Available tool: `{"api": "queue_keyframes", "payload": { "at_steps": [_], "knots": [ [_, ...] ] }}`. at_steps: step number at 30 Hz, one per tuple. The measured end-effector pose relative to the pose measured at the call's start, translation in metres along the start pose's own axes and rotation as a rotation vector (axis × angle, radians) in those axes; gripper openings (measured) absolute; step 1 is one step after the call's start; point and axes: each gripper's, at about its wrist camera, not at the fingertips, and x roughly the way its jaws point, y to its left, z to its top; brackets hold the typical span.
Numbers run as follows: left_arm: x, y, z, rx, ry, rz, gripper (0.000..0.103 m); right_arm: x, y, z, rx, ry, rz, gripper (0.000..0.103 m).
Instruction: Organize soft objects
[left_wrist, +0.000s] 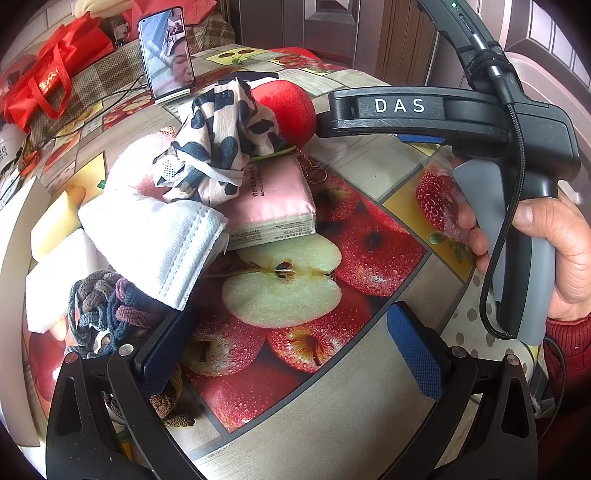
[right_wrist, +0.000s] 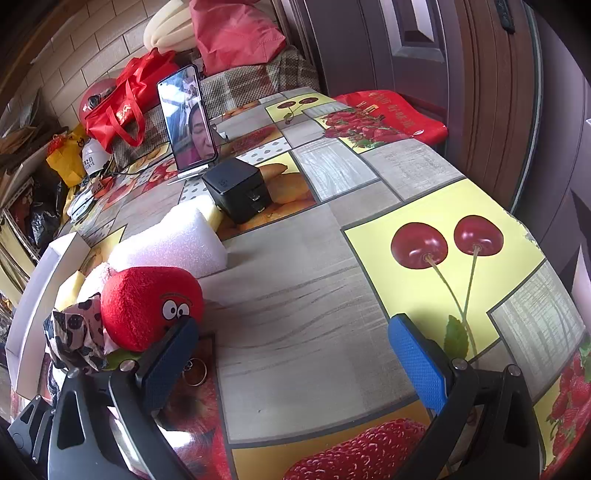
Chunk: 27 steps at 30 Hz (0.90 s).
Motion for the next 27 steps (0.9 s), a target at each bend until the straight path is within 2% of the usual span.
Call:
{"api": "queue_keyframes", "payload": {
  "at_steps": [6,10,14,20,27],
  "knots": [
    [0.002,0.001,0.003,0.032,-0.002,-0.017,0.103,0.001,0.003,0.0,-0.011,0.005,-0.016,0.103],
    [0.004,0.007,0.006,0.085,-0.03,-0.052,0.103,0.004,0.008,0.001,-0.039,0.018,-0.055,0.103],
    [0.005,0.016,0.006,0.089,-0.036,-0.065,0.102,0.007,0.011,0.001,-0.061,0.029,-0.084,0.103],
    [0.003,0.023,0.003,0.14,-0.044,-0.102,0.102,0.017,0.023,0.0,-0.136,0.067,-0.185,0.103],
    [0.001,0.049,0.001,0.089,-0.06,-0.088,0.102,0.018,0.022,0.0,-0.132,0.065,-0.19,0.103]
  ]
}}
